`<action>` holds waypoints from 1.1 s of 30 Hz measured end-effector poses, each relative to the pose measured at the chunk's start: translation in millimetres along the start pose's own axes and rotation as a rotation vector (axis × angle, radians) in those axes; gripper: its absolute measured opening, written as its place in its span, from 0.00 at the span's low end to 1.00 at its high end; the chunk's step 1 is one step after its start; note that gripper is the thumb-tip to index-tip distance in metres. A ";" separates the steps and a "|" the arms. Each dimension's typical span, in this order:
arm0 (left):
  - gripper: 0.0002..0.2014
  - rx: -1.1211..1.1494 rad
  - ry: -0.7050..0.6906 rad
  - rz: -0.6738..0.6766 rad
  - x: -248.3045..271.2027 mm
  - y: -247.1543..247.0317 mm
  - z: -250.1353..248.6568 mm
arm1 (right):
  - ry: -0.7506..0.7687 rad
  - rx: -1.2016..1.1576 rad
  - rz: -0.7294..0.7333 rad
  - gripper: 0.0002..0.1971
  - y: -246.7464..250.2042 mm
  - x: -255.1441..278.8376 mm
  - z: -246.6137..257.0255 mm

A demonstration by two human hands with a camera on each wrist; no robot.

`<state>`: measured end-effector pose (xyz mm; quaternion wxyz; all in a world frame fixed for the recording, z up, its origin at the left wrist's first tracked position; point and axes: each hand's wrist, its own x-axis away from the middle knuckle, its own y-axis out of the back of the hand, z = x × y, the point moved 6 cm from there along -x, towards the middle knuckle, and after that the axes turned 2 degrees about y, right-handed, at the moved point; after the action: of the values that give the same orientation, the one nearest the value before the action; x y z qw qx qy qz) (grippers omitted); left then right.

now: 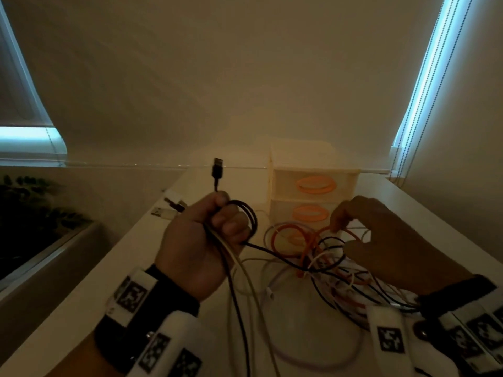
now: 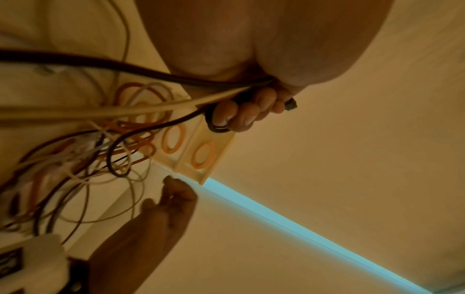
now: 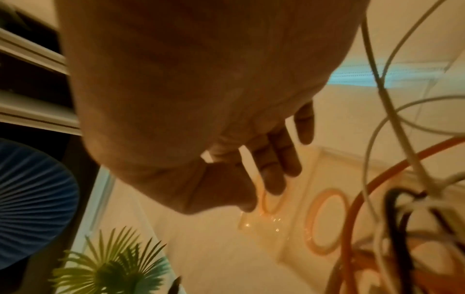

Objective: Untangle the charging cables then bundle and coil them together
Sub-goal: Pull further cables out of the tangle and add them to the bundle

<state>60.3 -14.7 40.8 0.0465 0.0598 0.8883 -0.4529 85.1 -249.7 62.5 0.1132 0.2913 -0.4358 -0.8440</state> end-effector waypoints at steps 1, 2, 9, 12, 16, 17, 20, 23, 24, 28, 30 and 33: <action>0.10 0.001 0.029 0.002 0.7 -1.8 8.2 | 0.026 -0.102 -0.035 0.10 -0.9 0.4 8.5; 0.11 0.002 0.054 0.010 1.2 -3.6 16.0 | 0.038 -0.199 -0.036 0.10 -7.9 0.4 16.9; 0.10 0.012 0.091 0.015 0.6 -6.3 17.0 | 0.132 -0.214 0.281 0.07 -76.0 2.9 38.5; 0.09 0.025 0.040 0.004 0.4 1.5 -13.1 | 0.066 -0.130 0.229 0.11 -59.5 -1.1 22.2; 0.11 -0.082 0.155 0.122 7.1 -3.2 -17.2 | -0.047 -0.151 0.078 0.15 -43.9 -5.8 -2.9; 0.11 -0.141 0.221 0.154 10.2 -5.6 -5.5 | -0.073 -0.178 -0.006 0.14 -39.8 -6.2 -4.9; 0.12 -0.455 0.387 0.212 21.7 -7.1 41.3 | -0.113 -0.269 -0.183 0.09 -36.9 -6.9 -1.8; 0.14 -0.498 0.467 0.226 27.4 -10.2 68.8 | -0.018 -0.347 -0.229 0.07 -41.0 -3.5 16.8; 0.13 -0.421 0.419 0.163 23.2 -8.9 66.2 | 0.023 -0.373 -0.212 0.06 -43.7 -1.7 22.6; 0.12 -0.116 0.143 -0.099 6.4 3.8 37.4 | 0.121 -0.310 -0.003 0.09 -58.2 2.7 39.1; 0.14 0.039 0.129 -0.143 4.1 8.5 32.0 | 0.113 -0.308 0.110 0.12 -65.0 3.3 36.7; 0.10 0.105 0.130 -0.093 4.1 5.6 31.6 | 0.096 -0.253 0.142 0.11 -64.5 1.5 27.2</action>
<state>58.0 -36.8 17.2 -0.0356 0.0500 0.8664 -0.4955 71.8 -193.8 22.5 0.2290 0.2834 -0.3397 -0.8671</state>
